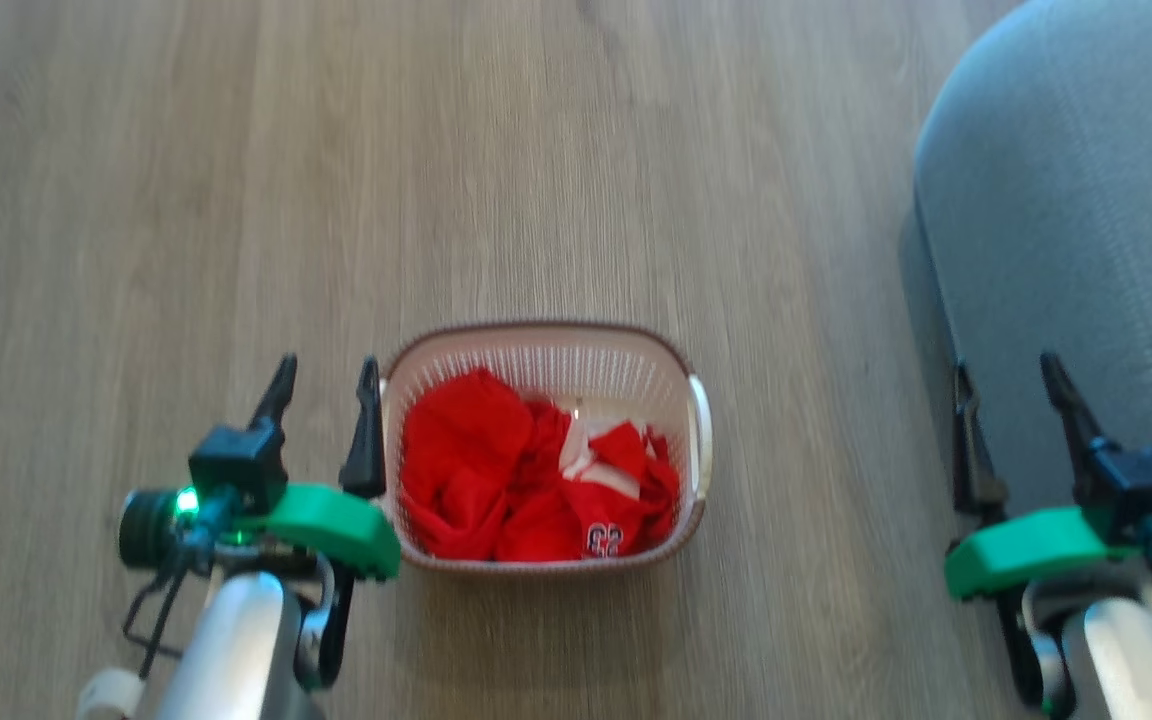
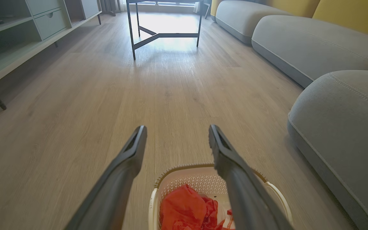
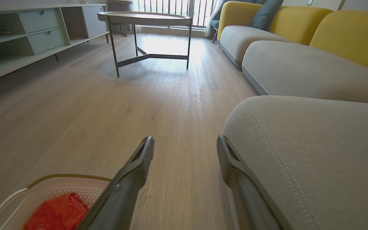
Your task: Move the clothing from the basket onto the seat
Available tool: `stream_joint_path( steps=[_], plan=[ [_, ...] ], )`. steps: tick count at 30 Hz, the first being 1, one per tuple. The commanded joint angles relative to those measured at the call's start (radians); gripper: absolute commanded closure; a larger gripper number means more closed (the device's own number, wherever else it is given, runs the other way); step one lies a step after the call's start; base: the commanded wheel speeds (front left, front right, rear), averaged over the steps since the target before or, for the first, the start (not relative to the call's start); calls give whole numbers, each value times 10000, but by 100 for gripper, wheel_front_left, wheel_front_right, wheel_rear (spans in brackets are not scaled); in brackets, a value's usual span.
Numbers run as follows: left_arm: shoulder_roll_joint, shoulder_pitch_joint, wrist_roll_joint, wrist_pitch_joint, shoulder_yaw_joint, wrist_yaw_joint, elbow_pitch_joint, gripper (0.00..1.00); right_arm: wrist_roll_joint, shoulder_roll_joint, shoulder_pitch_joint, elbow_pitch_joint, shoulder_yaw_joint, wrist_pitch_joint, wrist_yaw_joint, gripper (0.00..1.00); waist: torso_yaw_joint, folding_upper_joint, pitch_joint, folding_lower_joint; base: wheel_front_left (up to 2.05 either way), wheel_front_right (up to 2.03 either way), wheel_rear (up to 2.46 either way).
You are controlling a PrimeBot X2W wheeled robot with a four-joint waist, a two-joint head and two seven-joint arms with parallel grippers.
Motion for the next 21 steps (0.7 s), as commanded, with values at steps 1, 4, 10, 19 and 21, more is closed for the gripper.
stream_joint_path(
  steps=[1,4,10,19,21],
  plan=[
    [89,-705,93,-95,324,52,-360,0,-48,-70,-598,-445,121,-132,69,0,-42,0,931,0,0,0,0],
    [89,-1175,142,-95,239,73,-360,0,-52,-76,-957,-555,112,-132,69,0,-51,0,1626,0,0,0,0],
    [89,-2140,297,-95,135,126,-259,0,-85,-39,-1824,-864,206,-132,69,0,-171,0,3011,0,0,0,0],
    [89,-3642,661,-95,-365,46,725,0,-124,96,-2983,-1527,286,-132,69,0,-365,0,4829,0,0,0,0],
    [89,-4211,757,-95,-647,75,1492,0,-99,133,-3232,-1597,328,-132,69,0,-449,0,5296,0,0,0,0]
  ],
)
